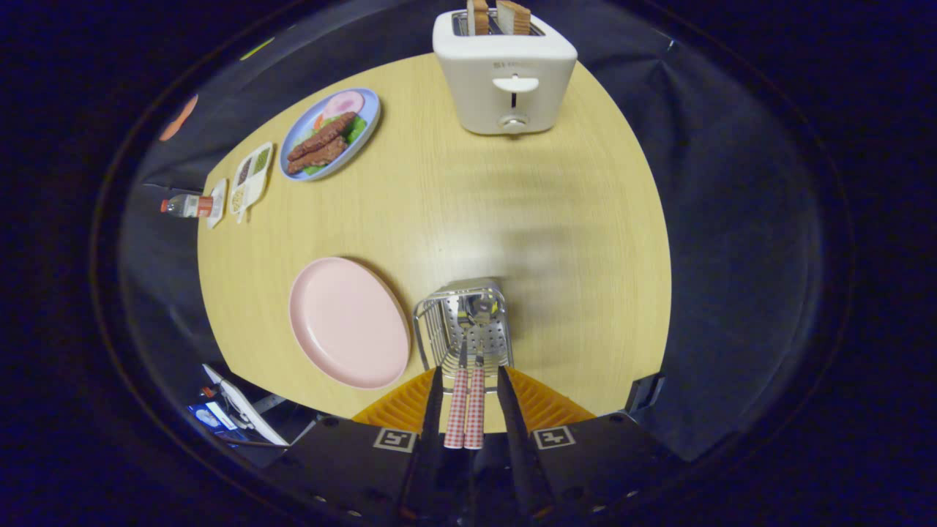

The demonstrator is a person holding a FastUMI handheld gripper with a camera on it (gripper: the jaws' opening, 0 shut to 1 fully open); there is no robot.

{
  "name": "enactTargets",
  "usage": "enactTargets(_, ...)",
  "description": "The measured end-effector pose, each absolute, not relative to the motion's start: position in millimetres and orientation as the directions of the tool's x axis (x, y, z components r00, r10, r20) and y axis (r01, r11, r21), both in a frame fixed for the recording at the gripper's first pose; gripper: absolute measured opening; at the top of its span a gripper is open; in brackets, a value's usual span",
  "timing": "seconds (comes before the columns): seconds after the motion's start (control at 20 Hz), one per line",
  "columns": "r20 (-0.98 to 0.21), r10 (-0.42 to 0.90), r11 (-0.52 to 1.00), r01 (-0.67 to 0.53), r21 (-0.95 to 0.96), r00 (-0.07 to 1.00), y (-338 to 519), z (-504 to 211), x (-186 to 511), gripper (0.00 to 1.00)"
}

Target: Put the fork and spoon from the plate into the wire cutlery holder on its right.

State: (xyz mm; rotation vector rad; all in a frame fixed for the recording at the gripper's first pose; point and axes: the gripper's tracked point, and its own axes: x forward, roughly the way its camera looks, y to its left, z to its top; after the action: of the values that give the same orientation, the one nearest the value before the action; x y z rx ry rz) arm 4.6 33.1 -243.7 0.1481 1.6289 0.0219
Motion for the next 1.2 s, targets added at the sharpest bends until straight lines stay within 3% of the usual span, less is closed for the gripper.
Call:
enactTargets(0.2,-0.980,0.078,0.997,0.012,0.081,0.182,36.8,-231.6,38.8,0.52)
enactTargets(0.4,-0.905,0.111,0.994,-0.046,0.101,0.411,57.5,-204.1,60.2,0.85)
enactTargets(0.45,-0.882,0.127,0.992,-0.065,0.109,0.454,63.8,-195.7,62.3,0.88)
enactTargets(0.6,-0.787,0.178,0.984,-0.098,0.149,0.590,82.8,-162.6,62.3,0.92)
enactTargets(0.95,-0.454,0.099,0.984,-0.018,0.179,0.885,76.3,-80.6,48.2,0.96)
enactTargets(1.2,-0.274,0.046,0.983,0.005,0.182,0.961,57.8,-55.6,32.4,0.96)
